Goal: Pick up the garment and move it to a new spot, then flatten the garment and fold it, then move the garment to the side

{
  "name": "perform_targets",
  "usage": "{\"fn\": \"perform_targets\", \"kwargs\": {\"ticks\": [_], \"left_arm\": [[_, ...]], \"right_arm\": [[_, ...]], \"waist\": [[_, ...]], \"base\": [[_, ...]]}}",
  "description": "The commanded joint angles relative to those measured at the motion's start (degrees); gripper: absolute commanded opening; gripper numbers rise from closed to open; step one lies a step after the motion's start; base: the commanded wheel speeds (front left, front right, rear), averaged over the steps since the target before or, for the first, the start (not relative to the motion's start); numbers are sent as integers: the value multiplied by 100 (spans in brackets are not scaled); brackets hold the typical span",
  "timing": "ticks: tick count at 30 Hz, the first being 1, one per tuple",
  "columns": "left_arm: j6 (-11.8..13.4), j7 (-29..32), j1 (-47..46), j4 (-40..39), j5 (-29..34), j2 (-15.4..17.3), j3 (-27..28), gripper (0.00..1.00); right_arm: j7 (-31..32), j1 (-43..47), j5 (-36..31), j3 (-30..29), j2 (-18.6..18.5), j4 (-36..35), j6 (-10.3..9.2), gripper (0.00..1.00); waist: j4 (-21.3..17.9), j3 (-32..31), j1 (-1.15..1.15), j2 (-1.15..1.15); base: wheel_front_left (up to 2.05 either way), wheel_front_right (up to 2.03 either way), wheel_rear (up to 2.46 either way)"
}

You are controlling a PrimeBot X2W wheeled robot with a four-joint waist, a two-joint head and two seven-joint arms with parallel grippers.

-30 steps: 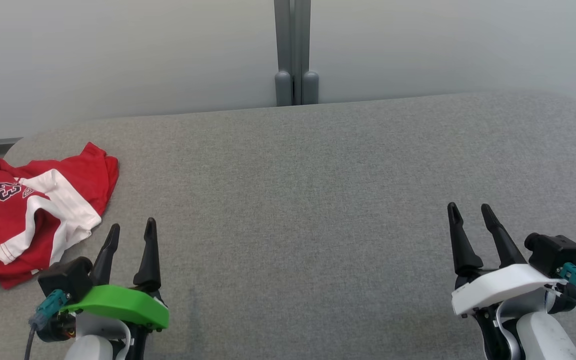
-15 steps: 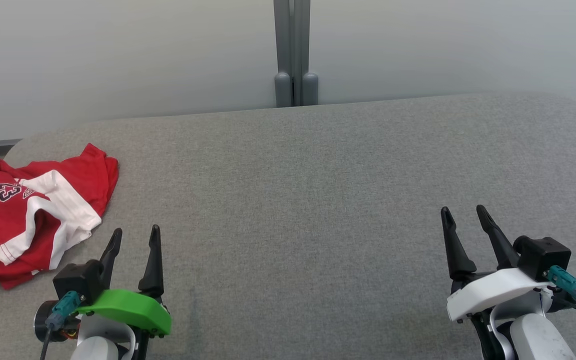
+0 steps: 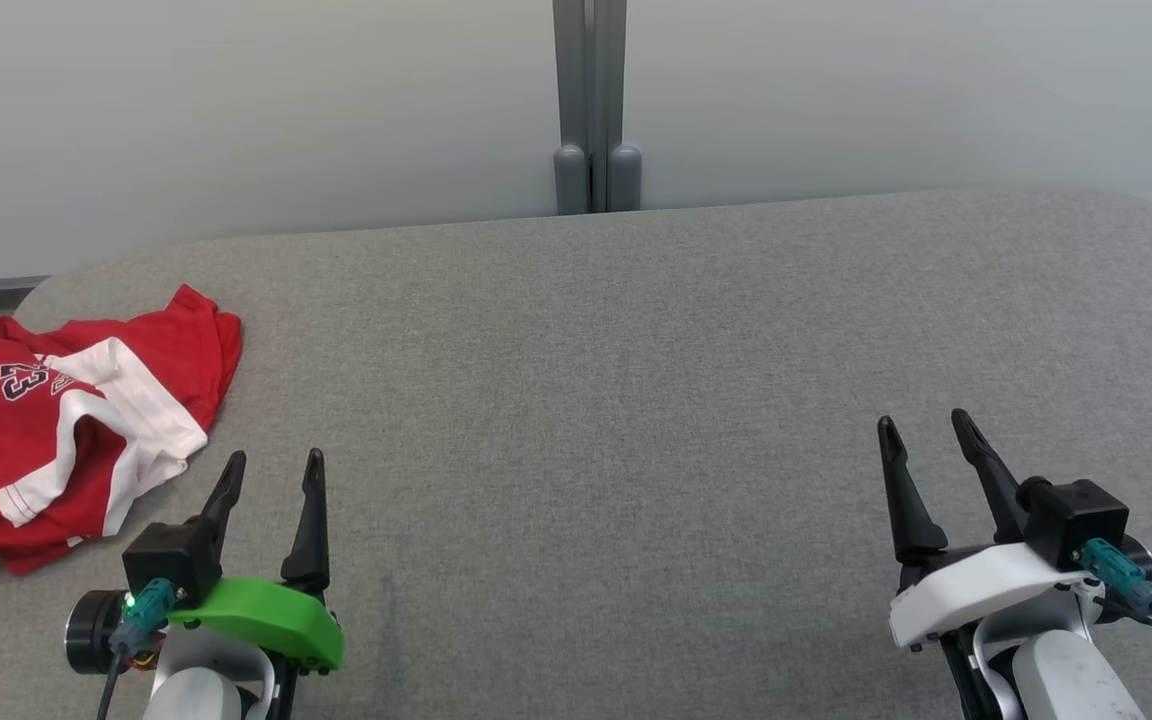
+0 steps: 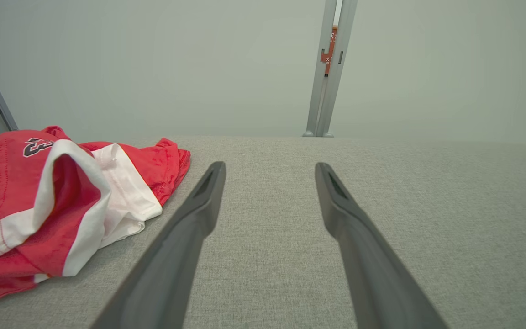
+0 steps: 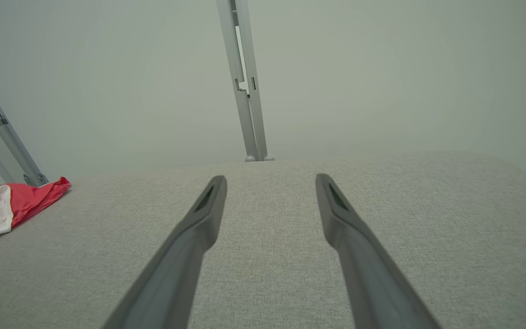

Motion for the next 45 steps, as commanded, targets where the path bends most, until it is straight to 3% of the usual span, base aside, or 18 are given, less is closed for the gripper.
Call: {"fn": "perform_targets", "kwargs": {"ticks": [1, 19, 37, 45], "left_arm": [[17, -52, -104, 0, 104, 28, 3, 100], [85, -154, -166, 122, 254, -54, 197, 100], [242, -154, -203, 35, 73, 0, 761, 100], [203, -154, -115, -20, 44, -71, 944, 100]], "right_arm": [[-63, 20, -118, -2, -8, 6, 4, 100], [-164, 18, -273, 32, 12, 8, 4, 100], [-65, -244, -278, 330, 0, -360, 4, 100], [-13, -337, -314, 344, -25, -426, 3, 100]], "waist": [[3, 1, 0, 0], [239, 56, 0, 0], [1817, 344, 0, 0], [2242, 504, 0, 0]], "base": [[0, 0, 0], [0, 0, 0], [0, 0, 0], [0, 0, 0]]}}
